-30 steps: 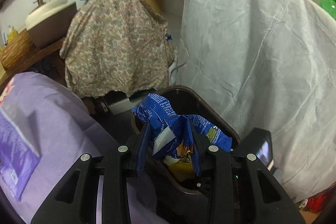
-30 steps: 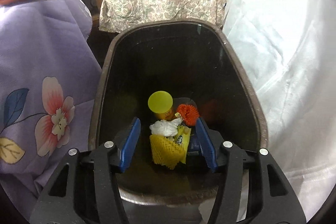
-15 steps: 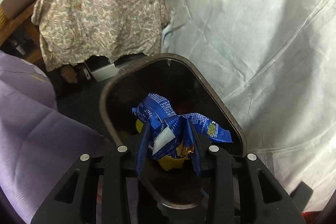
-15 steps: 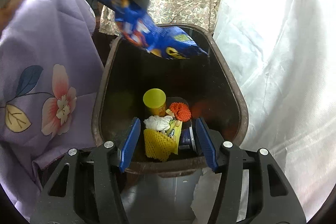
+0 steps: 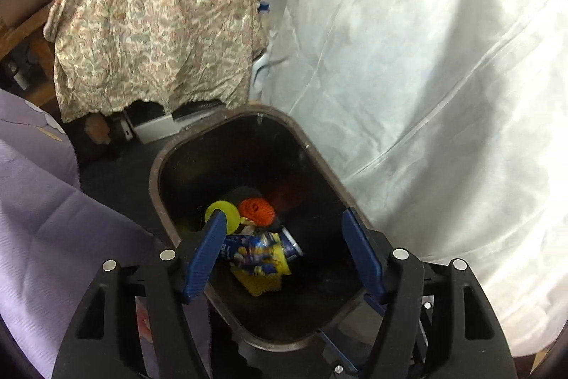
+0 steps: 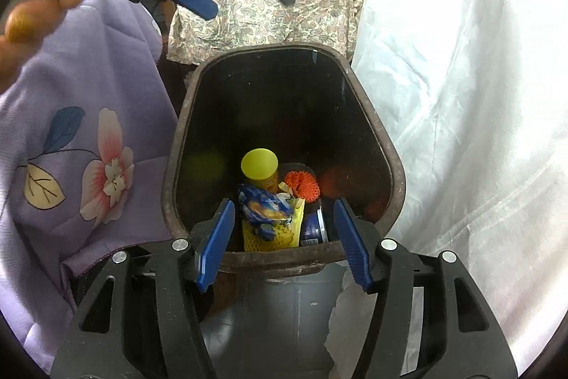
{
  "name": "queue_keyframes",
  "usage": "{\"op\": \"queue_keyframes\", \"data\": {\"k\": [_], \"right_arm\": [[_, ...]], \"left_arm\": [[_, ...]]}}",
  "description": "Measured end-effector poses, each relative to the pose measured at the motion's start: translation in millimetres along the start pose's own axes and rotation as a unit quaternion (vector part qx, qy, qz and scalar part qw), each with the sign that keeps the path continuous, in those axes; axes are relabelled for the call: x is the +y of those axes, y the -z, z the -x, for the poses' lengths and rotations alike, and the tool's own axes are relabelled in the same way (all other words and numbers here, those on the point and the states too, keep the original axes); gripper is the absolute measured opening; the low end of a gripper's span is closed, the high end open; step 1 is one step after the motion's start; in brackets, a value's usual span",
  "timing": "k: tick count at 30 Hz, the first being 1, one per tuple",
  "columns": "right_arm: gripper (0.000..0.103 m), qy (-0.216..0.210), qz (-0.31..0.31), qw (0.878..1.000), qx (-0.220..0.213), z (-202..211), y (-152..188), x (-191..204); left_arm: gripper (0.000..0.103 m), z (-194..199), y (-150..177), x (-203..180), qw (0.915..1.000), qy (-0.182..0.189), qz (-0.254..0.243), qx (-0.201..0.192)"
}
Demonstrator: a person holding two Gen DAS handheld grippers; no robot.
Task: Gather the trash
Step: 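Lower the blue chip bag into the bin and open the left tool, then grasp the purple wrapper with the right tool while the left tool grasps the white tissue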
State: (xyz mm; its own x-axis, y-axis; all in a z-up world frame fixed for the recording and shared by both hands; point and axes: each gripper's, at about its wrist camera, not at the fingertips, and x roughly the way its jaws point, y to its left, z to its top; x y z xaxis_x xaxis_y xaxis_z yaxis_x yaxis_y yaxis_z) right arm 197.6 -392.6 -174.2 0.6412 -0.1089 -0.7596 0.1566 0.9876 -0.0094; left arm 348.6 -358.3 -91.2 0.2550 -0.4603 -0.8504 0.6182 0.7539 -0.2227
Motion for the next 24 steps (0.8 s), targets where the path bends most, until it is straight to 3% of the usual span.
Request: {"op": "queue_keyframes", "data": {"k": [6, 11, 17, 18, 19, 20, 24], "right_arm": [[0.059, 0.012, 0.017, 1.000, -0.015, 17.1, -2.7, 6.3], [0.059, 0.015, 0.024, 0.999, -0.028, 34.2, -6.6, 9.9], [0.059, 0.011, 0.042, 0.997, -0.062, 63.9, -23.7, 20.8], [0.062, 0.008, 0.045, 0.997, -0.069, 69.3, -26.9, 23.6], [0.075, 0.003, 0.048, 0.996, -0.081, 77.1, -32.1, 28.1], [0.080, -0.004, 0.052, 0.994, -0.094, 85.1, -37.2, 33.5], [0.080, -0.046, 0.073, 0.990, -0.116, 106.7, -56.4, 61.8]], "left_arm": [[0.072, 52.2, 20.4, 1.7, 0.9982, 0.013, -0.023, -0.053], [0.074, 95.3, 42.6, 7.9, 0.9946, -0.002, -0.036, -0.097], [0.084, 152.8, 84.1, 23.8, 0.9881, -0.013, -0.041, -0.148], [0.086, 162.9, 93.6, 29.5, 0.9871, -0.019, -0.040, -0.154], [0.086, 169.6, 100.0, 34.3, 0.9864, -0.023, -0.040, -0.158], [0.087, 178.6, 109.4, 40.9, 0.9852, -0.031, -0.040, -0.164], [0.089, 212.8, 141.1, 74.2, 0.9794, -0.080, -0.027, -0.183]]}}
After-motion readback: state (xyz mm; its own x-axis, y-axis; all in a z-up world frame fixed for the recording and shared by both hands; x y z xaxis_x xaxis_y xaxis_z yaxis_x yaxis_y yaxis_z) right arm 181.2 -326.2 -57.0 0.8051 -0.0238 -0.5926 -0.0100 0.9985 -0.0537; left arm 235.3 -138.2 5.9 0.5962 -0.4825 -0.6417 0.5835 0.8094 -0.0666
